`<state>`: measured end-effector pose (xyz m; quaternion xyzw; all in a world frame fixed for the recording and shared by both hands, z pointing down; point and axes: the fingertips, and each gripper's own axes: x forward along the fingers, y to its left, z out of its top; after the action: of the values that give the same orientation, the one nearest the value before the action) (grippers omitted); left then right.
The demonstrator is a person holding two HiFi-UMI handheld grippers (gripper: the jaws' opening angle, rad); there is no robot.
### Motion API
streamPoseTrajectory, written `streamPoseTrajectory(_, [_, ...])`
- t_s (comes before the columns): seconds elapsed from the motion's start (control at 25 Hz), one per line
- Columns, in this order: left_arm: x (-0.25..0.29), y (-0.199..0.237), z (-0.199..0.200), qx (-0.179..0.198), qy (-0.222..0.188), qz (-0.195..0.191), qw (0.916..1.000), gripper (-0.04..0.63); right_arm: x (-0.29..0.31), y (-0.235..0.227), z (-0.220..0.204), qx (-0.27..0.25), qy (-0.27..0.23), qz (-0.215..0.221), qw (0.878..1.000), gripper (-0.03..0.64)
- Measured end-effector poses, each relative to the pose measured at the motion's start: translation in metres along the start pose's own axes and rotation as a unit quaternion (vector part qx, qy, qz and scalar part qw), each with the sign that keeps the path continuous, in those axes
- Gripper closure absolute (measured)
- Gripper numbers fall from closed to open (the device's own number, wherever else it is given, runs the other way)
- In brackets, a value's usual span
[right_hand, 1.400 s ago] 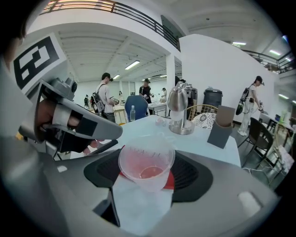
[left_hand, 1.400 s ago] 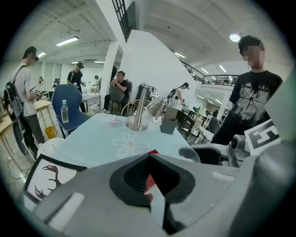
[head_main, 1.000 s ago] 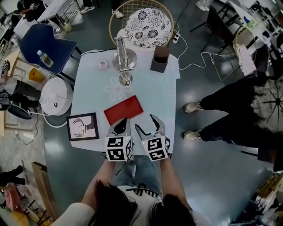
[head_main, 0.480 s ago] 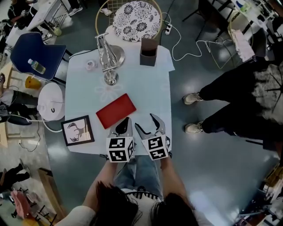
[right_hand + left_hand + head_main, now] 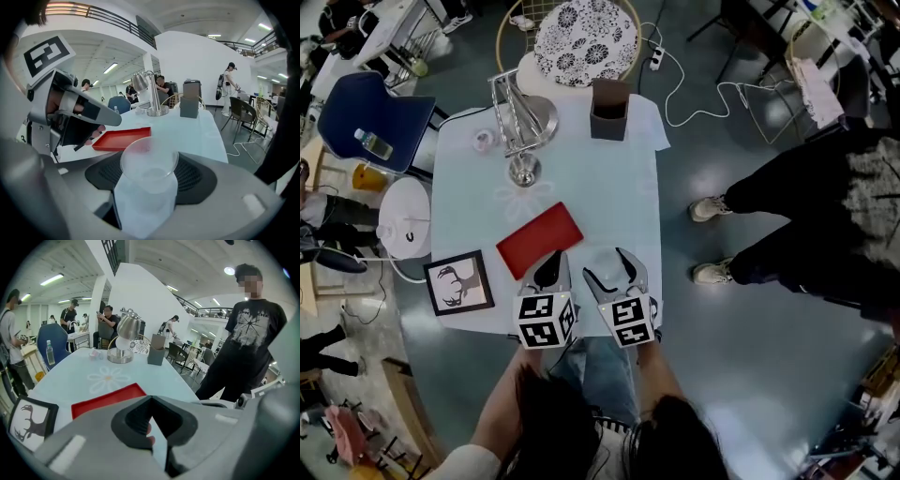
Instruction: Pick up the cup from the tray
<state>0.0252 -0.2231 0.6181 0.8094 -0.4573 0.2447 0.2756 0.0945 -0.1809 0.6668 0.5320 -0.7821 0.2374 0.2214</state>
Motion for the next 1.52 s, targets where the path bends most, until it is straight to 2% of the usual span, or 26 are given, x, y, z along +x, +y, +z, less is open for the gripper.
streamPoseTrajectory(0.08, [-0.002,0.002,0.000,-0.003,0.002,0.006,1.0000,0.595,-0.001,0.002,0.000,0.002,0.002,0.011,1.000,0.270])
streamPoseTrajectory(0.16, [-0.004,-0.002,-0.001,0.006,0.007,-0.009,0.9999,0.595,-0.002,0.005,0.000,0.006,0.004,0.027,1.000,0.212])
streamPoseTrajectory(0.24, [-0.005,-0.006,-0.002,0.016,0.010,-0.026,0.9995,0.595,-0.003,0.007,0.003,0.004,0.001,0.036,0.999,0.186])
streamPoseTrajectory(0.4, [-0.009,0.002,-0.003,-0.003,0.005,-0.013,0.9999,0.595,-0.008,0.007,0.010,0.012,-0.007,0.040,0.999,0.156])
streamPoseTrajectory(0.52, [-0.017,0.003,-0.001,0.000,-0.002,-0.008,1.0000,0.595,-0.017,0.008,0.014,0.019,-0.015,0.042,0.999,0.123])
streamPoseTrajectory(0.76, [-0.037,0.002,0.013,0.000,-0.020,-0.010,0.9998,0.595,-0.047,0.010,0.043,-0.008,-0.044,0.024,0.999,0.123])
streamPoseTrajectory(0.92, [-0.058,-0.009,0.030,0.008,-0.054,-0.022,0.9982,0.595,-0.069,0.015,0.073,-0.020,-0.078,0.014,0.997,0.137])
streamPoseTrajectory(1.0, [-0.071,-0.015,0.039,0.018,-0.071,-0.029,0.9969,0.595,-0.082,0.019,0.086,-0.024,-0.092,0.001,0.995,0.185])
streamPoseTrajectory(1.12, [-0.093,-0.024,0.048,0.026,-0.090,-0.040,0.9947,0.595,-0.103,0.023,0.101,-0.020,-0.114,-0.021,0.993,0.322])
streamPoseTrajectory(1.24, [-0.112,-0.031,0.051,0.026,-0.098,-0.062,0.9929,0.595,-0.118,0.035,0.113,-0.018,-0.134,-0.013,0.991,0.458])
streamPoseTrajectory(1.32, [-0.123,-0.036,0.050,0.028,-0.103,-0.074,0.9916,0.595,-0.125,0.043,0.116,-0.019,-0.140,-0.010,0.990,0.501])
streamPoseTrajectory(1.48, [-0.144,-0.034,0.055,0.038,-0.124,-0.065,0.9894,0.595,-0.137,0.058,0.129,-0.014,-0.157,-0.002,0.987,0.594])
streamPoseTrajectory(1.52, [-0.150,-0.035,0.057,0.038,-0.129,-0.065,0.9888,0.595,-0.140,0.064,0.133,-0.017,-0.158,0.006,0.987,0.595])
